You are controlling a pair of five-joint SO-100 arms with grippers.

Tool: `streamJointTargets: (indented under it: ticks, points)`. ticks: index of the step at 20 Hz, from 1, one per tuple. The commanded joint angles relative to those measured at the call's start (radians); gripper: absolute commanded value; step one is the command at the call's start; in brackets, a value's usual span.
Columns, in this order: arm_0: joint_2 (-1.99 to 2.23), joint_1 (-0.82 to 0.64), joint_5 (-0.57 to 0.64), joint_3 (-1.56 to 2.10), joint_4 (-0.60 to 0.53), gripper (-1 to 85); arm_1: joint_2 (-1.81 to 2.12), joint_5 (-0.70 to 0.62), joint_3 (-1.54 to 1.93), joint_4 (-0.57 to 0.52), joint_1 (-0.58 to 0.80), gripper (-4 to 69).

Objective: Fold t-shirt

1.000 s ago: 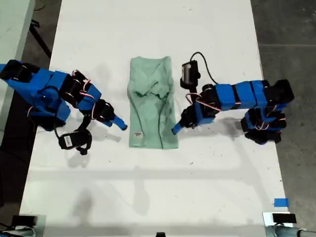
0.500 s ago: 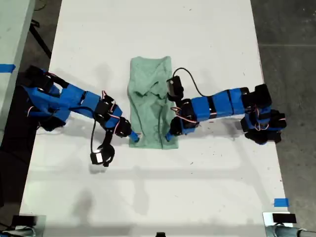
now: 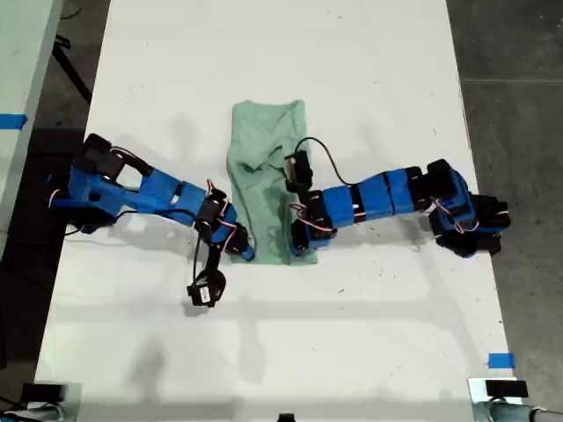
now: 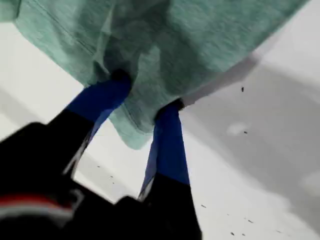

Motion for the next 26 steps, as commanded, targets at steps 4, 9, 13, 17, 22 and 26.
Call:
streamJointTargets:
  ticks: [4,9,13,17,22,26]
  points:
    - [-0.017,-0.006,-0.002,-0.060,0.037,0.0,-0.060,0.012,-0.077,0.012,-0.014,-0.1]
    - [-0.057,0.023,0.009,-0.187,0.155,-0.1,-0.012,0.020,-0.112,0.066,-0.034,-1.3]
    - [-0.052,0.107,0.012,-0.293,0.218,-0.1,0.064,0.127,-0.112,0.092,-0.123,-1.3]
    - [0.012,0.167,0.025,-0.362,0.235,-0.1,0.181,0.147,-0.126,0.064,-0.143,-1.3]
    - [0.135,0.126,0.087,-0.359,0.265,-0.1,0.261,0.055,-0.130,0.055,-0.048,-1.3]
    - [0.173,-0.064,0.256,-0.356,0.374,-0.1,0.264,-0.112,-0.129,0.051,0.123,-1.3]
